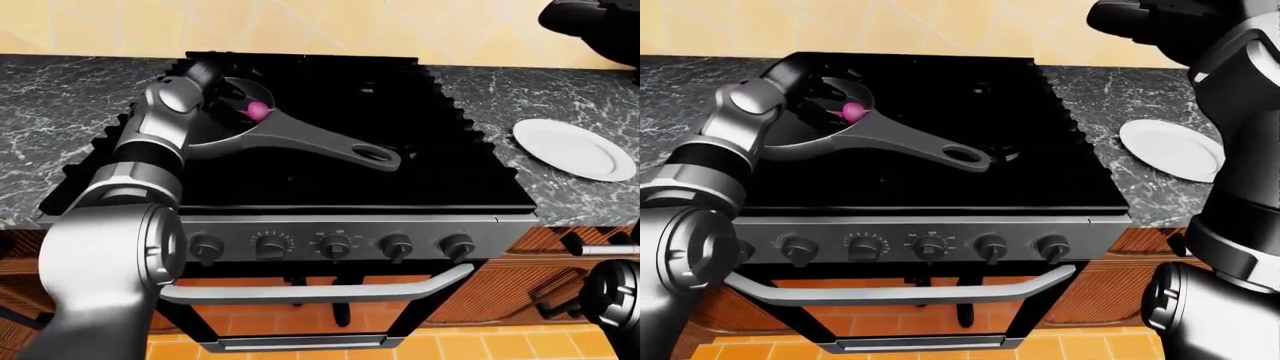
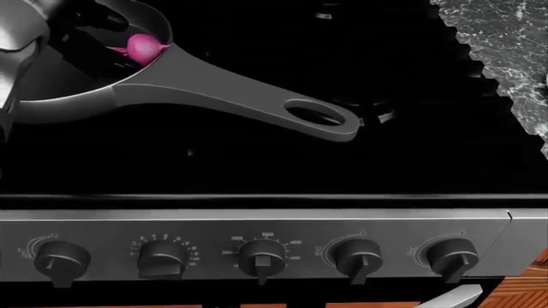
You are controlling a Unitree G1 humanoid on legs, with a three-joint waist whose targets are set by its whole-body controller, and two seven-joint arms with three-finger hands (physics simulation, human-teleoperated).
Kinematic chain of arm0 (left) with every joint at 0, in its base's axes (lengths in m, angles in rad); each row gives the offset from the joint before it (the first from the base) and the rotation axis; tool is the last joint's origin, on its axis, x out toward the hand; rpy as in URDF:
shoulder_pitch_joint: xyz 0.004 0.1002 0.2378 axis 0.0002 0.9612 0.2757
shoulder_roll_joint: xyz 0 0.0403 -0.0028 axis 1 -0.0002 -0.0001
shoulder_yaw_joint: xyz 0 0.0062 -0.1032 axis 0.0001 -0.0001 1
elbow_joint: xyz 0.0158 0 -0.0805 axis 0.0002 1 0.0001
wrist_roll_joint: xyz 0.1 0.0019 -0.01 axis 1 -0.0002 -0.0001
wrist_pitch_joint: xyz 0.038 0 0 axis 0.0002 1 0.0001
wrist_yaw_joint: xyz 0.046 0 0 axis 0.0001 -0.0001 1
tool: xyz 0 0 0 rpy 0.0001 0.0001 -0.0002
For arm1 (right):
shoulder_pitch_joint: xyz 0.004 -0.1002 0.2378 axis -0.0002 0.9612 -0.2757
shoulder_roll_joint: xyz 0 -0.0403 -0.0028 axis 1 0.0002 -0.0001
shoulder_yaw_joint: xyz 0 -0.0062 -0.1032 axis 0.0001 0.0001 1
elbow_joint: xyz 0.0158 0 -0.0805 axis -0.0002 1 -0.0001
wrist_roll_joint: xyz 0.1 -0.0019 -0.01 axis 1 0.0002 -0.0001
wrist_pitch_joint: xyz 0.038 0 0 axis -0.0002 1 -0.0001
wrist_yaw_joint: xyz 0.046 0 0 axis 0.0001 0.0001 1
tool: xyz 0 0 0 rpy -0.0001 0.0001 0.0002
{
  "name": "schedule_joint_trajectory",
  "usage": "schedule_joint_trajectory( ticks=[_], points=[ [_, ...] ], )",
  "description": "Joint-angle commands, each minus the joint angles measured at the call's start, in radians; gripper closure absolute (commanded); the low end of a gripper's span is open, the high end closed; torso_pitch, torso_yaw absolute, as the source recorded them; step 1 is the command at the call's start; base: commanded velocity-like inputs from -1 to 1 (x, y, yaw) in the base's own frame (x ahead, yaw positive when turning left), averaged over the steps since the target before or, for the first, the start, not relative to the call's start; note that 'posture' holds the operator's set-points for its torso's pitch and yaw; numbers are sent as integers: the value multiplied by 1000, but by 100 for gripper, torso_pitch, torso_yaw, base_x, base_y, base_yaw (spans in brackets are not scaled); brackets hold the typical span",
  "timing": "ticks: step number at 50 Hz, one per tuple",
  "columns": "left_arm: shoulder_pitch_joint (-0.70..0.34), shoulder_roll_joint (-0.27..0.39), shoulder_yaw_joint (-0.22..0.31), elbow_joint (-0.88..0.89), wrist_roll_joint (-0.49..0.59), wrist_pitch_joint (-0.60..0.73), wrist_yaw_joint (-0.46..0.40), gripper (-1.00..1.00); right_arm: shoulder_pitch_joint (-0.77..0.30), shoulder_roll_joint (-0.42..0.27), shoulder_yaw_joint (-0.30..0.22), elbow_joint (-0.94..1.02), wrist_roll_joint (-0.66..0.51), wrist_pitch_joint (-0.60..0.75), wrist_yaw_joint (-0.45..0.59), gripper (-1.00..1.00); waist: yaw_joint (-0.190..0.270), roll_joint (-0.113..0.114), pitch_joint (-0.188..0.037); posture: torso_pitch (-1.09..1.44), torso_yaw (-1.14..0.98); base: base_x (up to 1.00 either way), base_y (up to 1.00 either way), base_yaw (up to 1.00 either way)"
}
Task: Pick the beet from the pan and place it on the plate.
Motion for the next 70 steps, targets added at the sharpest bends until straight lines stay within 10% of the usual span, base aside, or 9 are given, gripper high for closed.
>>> schedule_joint_trajectory(
  ticks=[1, 70],
  points=[
    [-43, 9, 5, -42, -7, -18, 15, -27, -30, -17, -15, -22, 1, -30, 2, -100, 0, -1, -31, 0, 0, 0, 0, 0],
    [-46, -1, 11, -41, -19, -31, 12, 31, -34, -14, -12, -16, -1, -37, 0, -100, 0, -2, -31, 0, 0, 0, 0, 0]
  ],
)
